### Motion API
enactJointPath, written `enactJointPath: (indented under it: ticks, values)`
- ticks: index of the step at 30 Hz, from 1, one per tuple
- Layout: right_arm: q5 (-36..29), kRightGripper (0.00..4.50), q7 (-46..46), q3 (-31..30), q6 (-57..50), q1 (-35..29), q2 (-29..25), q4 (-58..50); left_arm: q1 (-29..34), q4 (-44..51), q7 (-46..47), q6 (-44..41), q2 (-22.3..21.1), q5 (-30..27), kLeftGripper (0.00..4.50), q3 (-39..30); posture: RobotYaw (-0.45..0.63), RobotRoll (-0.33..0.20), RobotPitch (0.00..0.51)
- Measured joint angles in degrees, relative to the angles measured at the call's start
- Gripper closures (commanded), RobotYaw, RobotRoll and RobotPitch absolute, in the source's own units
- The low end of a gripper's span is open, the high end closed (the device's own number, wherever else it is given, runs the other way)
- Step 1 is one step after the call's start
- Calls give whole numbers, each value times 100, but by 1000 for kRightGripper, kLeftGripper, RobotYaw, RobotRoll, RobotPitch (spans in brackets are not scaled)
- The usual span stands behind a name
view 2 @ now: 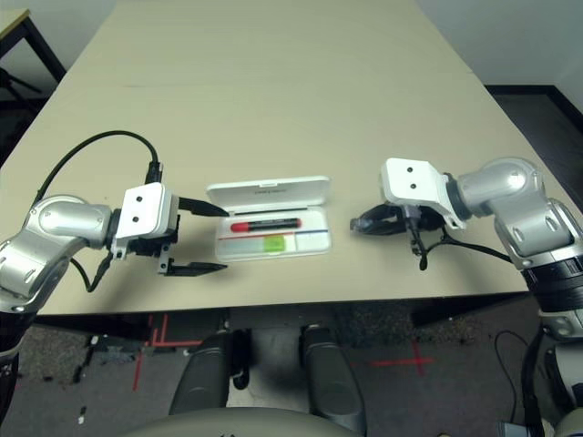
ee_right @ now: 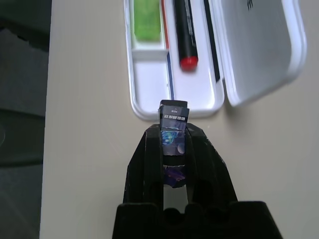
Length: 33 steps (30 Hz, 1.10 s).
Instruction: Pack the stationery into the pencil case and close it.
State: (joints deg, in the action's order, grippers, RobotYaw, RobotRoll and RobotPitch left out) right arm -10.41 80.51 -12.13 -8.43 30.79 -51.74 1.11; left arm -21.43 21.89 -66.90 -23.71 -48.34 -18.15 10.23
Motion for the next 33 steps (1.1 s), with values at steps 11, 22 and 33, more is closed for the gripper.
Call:
enactJointPath:
  ticks: [11,22,33]
  values:
    - [188,4178,-97,-136,320,-8,429,43,3,27,4,-60,0,11,0,0,-10,0,164]
    - [474,4178,-98,-531,495,30,877,149,9,54,15,-78,-1,23,0,1,7,0,157]
    - [756,3828,-129,-588,953,142,1084,554,88,187,75,-123,-12,27,0,-2,21,0,154]
